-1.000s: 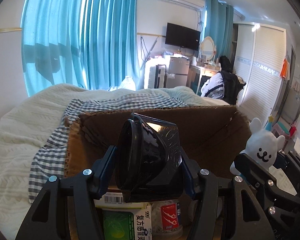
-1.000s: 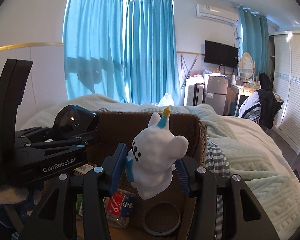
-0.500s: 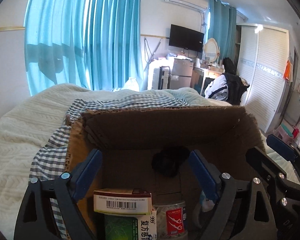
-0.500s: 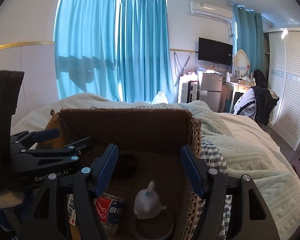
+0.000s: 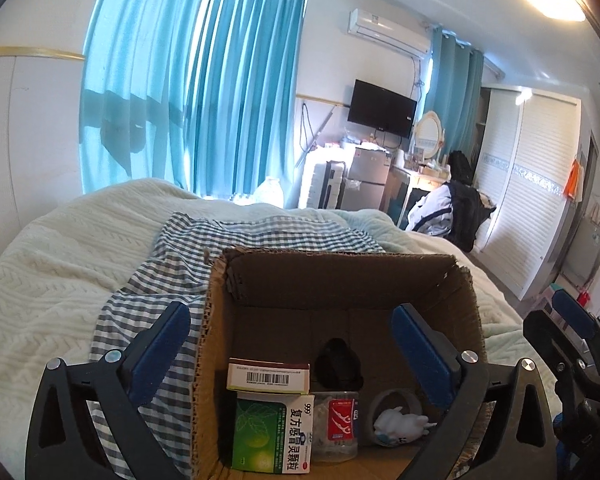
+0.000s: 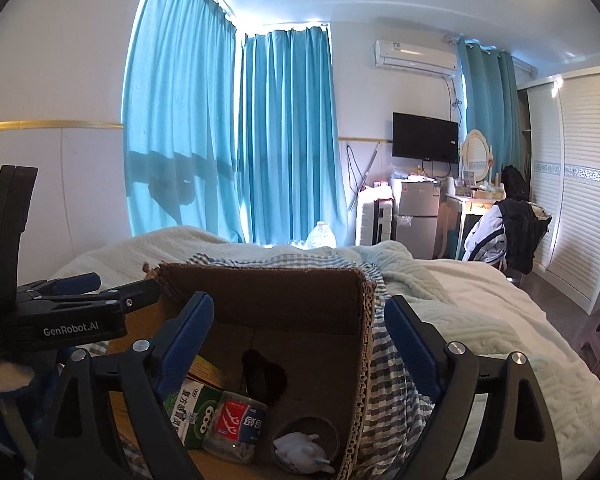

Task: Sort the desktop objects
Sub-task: 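Move both grippers back toward the remaining pile beside the box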

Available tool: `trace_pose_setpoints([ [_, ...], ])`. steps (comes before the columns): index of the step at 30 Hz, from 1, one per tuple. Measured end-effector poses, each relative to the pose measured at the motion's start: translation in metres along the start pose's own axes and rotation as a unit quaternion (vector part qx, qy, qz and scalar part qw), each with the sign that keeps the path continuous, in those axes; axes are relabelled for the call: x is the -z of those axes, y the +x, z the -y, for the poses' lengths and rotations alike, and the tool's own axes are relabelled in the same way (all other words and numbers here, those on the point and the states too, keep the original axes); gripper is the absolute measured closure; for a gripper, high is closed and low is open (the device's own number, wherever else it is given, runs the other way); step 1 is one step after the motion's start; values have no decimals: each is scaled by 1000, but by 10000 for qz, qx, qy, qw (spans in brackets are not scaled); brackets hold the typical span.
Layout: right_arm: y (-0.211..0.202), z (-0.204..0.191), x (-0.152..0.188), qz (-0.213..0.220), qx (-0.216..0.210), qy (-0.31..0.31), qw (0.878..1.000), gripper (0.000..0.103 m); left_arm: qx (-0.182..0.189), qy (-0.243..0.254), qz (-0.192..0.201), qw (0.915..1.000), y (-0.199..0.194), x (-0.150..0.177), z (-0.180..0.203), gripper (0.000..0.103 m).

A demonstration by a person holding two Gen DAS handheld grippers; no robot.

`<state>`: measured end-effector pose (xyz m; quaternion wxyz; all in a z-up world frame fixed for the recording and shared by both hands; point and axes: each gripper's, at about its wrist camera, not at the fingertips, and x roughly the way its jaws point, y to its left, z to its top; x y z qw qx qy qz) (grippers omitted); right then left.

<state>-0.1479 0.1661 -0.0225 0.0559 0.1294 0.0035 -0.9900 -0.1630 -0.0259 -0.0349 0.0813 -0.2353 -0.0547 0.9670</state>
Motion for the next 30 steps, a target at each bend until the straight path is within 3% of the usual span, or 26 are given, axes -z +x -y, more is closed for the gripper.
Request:
trace_pose_setpoints([
  [11, -47, -2, -10, 365, 174, 121, 9991, 0, -263, 11, 316, 9992, -54, 1, -3, 0],
  [16, -63, -3, -9, 434, 210, 168, 9987, 0, -396, -60, 415, 9983, -73, 5, -8, 0],
  [24, -83, 0, 13, 239, 217, 209, 9993, 0, -568, -250, 209, 9979, -75, 27, -23, 0],
  [30, -89, 3, 36, -86, -116, 373, 9992, 0, -721, -245, 315, 9966, -89, 39, -27, 0],
])
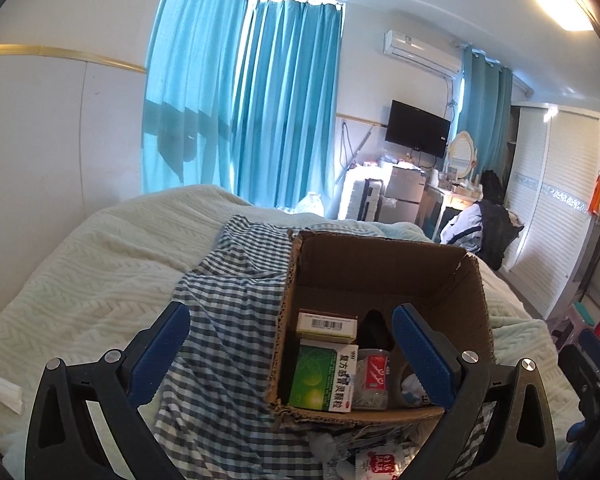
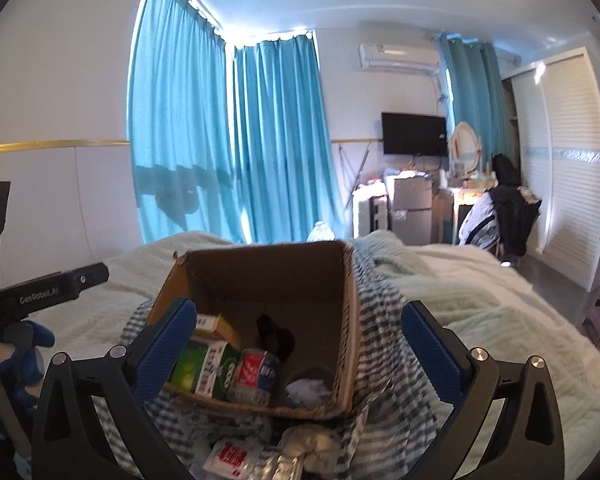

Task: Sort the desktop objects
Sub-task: 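Move both grippers back toward the remaining pile beside the box, then grasp the silver printed packet with the left gripper while the right grasps the white lace cloth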

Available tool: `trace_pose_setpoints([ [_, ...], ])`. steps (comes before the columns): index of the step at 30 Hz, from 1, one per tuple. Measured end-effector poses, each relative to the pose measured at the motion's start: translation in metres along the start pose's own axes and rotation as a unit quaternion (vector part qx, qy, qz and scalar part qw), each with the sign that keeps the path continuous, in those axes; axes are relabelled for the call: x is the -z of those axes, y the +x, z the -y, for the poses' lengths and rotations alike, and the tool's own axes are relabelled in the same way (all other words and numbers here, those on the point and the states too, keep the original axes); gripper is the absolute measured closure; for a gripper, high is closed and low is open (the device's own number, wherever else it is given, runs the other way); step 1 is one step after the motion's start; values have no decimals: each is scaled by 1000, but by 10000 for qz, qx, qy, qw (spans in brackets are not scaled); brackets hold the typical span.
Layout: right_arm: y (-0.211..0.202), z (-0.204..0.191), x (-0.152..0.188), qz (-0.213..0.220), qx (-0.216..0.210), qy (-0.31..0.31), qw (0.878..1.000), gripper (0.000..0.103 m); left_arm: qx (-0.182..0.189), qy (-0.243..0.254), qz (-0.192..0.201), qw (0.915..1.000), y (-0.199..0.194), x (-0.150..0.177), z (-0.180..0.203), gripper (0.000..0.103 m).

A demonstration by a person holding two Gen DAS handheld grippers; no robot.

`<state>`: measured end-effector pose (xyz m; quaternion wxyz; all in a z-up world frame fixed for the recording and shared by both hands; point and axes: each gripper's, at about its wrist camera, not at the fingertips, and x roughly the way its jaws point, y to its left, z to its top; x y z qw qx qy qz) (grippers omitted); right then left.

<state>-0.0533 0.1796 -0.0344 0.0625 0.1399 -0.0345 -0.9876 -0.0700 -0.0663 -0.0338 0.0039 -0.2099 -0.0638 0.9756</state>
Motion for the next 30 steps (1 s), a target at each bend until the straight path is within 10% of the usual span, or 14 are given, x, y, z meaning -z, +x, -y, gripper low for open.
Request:
trace_pose_setpoints([
  [9, 14, -21, 42, -695, -405, -257, 9964, 27, -15, -93, -199, 9998, 2, 31, -11, 0],
  [12, 25, -28, 57, -1052, -480, -427, 9924, 59, -86, -37, -262, 9996, 8, 37, -11, 0],
  [30, 88, -4, 124, -2441, -334, -152, 9691, 66, 305, 275, -1542, 9872, 67, 128, 1, 0],
])
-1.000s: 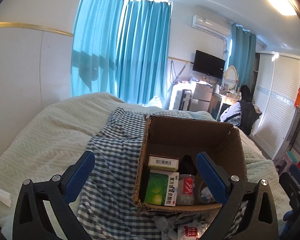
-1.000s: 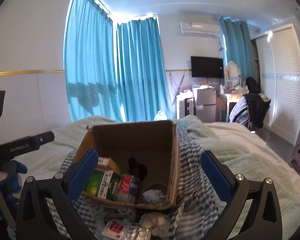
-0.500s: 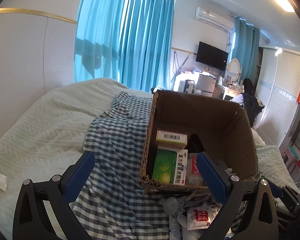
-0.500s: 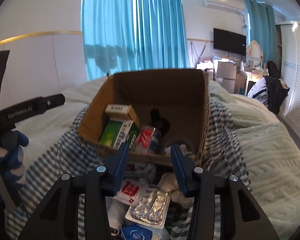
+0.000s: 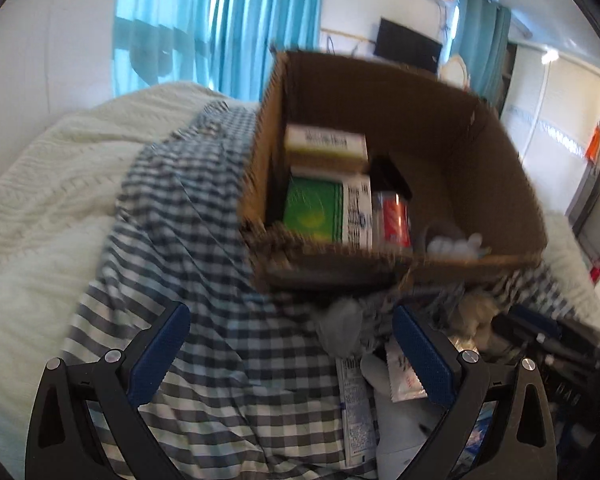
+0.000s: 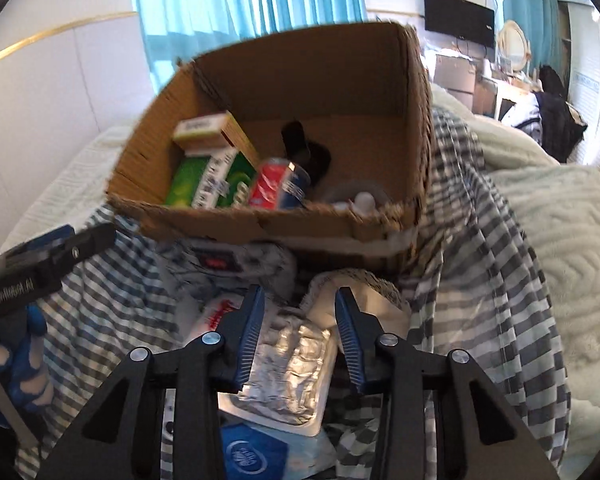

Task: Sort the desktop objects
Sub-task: 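Grasp the silver printed packet with the left gripper while the right grasps the white lace cloth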

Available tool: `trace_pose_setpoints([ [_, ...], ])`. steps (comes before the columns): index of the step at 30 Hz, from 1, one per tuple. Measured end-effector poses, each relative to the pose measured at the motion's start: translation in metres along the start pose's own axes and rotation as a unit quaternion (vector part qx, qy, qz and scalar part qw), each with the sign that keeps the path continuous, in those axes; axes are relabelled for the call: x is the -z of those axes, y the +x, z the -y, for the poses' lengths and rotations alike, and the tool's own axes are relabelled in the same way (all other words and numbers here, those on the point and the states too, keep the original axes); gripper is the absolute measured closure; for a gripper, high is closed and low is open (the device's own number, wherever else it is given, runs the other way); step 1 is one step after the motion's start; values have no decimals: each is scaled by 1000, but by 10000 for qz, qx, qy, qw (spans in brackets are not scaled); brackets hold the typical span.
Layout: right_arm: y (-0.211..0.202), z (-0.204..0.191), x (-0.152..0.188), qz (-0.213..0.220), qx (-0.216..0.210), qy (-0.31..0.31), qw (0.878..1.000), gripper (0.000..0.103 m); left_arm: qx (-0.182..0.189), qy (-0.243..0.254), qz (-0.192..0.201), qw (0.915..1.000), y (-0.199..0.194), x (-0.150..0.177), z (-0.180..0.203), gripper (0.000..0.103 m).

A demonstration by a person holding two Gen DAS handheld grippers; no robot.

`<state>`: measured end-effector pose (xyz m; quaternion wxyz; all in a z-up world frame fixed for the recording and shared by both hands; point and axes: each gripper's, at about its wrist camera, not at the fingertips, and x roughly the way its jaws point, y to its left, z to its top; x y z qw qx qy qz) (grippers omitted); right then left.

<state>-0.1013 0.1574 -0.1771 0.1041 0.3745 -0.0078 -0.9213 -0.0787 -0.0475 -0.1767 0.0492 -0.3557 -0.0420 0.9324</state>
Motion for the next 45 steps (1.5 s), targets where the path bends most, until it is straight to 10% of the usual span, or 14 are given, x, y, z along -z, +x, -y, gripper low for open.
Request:
trace_pose_setpoints([
  [15, 51, 30, 3, -574, 875, 261, 9942, 49, 209, 224, -183, 9994, 60, 14, 23, 2],
  [18, 62, 27, 6, -713, 1033, 105, 9920, 44, 186, 320, -262, 9990, 69, 19, 28, 17],
  [21, 66, 25, 6, -775, 1045, 22, 9915, 44, 19, 436, -392, 9983, 76, 24, 32, 57],
  [25, 68, 31, 8, -976, 793, 197, 9919, 92, 65, 546, -308, 9980, 71, 28, 35, 81],
  [45, -6, 17, -1, 70, 656, 196, 9976, 94, 44, 521, 155, 9985, -5, 35, 31, 93],
])
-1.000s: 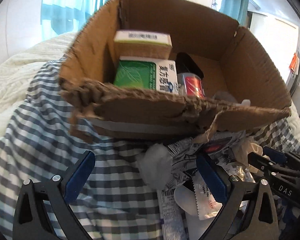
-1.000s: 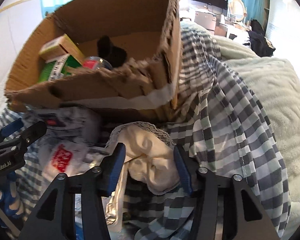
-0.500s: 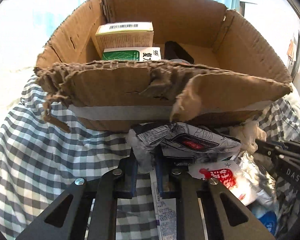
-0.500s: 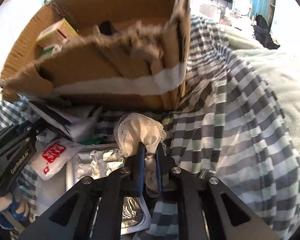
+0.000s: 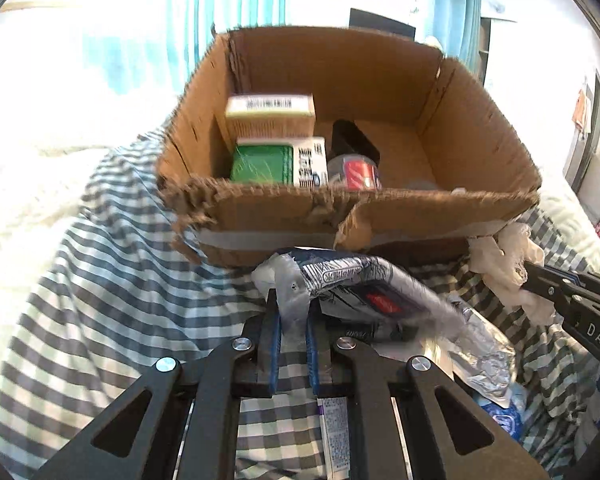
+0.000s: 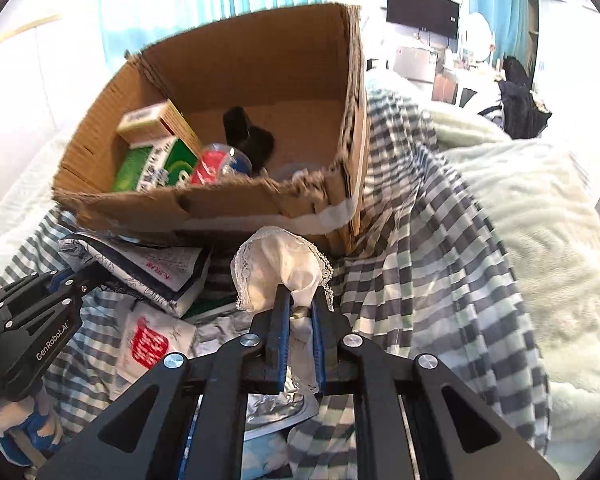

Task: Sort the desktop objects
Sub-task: 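Grasp the silver printed packet with the left gripper while the right grasps the white lace cloth, then lift the packet and lace cloth and carry both over the box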

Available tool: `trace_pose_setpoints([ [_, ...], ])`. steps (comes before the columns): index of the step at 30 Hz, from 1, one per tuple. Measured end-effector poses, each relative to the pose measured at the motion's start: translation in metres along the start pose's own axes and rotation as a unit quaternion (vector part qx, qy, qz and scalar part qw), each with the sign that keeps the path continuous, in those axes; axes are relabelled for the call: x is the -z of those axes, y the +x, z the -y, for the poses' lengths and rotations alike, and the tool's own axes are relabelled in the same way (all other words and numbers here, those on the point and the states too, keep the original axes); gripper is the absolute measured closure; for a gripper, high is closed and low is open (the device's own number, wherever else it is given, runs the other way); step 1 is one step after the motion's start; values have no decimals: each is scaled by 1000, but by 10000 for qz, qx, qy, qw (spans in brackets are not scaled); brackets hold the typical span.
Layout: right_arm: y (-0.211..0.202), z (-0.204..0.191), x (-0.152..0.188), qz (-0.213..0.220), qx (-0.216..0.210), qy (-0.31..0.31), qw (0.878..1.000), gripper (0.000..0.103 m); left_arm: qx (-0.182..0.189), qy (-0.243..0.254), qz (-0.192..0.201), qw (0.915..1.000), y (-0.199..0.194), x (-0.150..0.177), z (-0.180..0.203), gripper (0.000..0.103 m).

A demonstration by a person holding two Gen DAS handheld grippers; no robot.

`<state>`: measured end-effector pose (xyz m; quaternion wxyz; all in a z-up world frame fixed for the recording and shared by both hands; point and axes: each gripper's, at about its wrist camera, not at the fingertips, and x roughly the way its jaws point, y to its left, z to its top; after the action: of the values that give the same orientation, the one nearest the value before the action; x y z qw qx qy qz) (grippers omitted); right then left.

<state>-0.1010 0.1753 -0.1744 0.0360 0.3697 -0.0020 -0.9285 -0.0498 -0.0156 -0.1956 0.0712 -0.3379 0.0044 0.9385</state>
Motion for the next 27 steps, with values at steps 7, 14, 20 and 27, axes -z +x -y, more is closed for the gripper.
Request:
trace_pose_setpoints([
  [7, -36, -8, 10, 412, 0, -38, 9991, 94, -24, 55, 242, 9997, -16, -9, 1, 94],
  [14, -67, -17, 9, 882, -69, -61, 9961, 94, 10, 112, 571, 9983, -36, -24, 9, 94],
  [20, -90, -23, 5, 1232, -184, -135, 9921, 94, 100, 86, 887, 9960, -61, -39, 11, 94],
  [27, -116, -24, -8, 1624, -249, -53, 9864, 94, 98, -76, 1253, 9920, -86, -63, 5, 94],
])
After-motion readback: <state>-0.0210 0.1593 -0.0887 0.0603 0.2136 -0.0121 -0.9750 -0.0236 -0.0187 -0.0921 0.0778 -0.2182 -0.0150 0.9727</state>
